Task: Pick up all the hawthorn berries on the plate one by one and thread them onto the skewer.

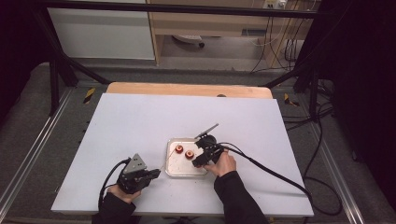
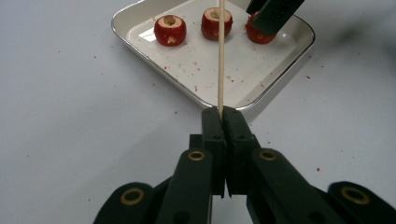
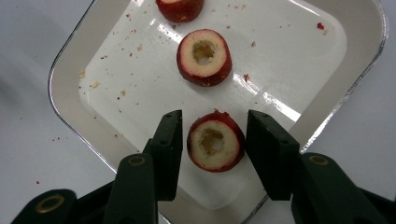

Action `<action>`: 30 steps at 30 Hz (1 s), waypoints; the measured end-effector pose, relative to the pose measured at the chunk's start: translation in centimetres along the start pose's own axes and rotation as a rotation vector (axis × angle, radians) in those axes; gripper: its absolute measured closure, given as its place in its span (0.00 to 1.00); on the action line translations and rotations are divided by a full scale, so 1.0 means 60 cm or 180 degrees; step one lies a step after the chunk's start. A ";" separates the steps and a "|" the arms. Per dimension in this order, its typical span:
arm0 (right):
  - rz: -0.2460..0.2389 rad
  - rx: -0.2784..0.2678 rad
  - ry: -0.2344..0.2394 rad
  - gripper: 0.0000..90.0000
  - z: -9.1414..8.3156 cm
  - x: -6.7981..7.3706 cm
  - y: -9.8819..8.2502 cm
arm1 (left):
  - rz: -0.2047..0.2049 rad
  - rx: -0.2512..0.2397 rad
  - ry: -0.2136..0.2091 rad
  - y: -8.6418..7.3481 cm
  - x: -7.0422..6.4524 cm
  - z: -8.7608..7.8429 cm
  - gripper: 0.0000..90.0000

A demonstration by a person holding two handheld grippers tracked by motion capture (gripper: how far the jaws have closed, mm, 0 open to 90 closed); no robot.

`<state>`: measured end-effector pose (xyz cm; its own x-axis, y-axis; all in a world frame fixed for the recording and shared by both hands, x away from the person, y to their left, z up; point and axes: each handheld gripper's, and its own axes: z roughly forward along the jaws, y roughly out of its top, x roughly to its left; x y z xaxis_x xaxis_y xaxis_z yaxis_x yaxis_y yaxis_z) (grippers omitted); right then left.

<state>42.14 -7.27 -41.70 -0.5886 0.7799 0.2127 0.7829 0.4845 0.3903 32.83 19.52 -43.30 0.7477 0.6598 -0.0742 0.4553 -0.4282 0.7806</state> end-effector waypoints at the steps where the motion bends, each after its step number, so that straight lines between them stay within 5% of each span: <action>1: 0.0003 0.0007 0.0003 0.64 0.000 0.000 0.000 | 0.0002 0.0000 0.0002 0.000 0.000 0.000 0.98; 13: 0.0054 -0.0065 0.0073 0.67 -0.009 0.001 0.000 | 0.0022 -0.0018 0.0024 0.000 -0.002 -0.002 0.98; 30: 0.0202 -0.0987 0.0386 0.67 -0.076 -0.007 -0.006 | -0.0050 -0.0154 0.0091 0.001 -0.013 -0.003 0.98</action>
<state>41.19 -9.55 -37.84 -0.5749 0.7428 0.3432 0.7313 0.2783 0.6227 32.23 19.09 -43.08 0.7264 0.6838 -0.0695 0.4424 -0.3879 0.8086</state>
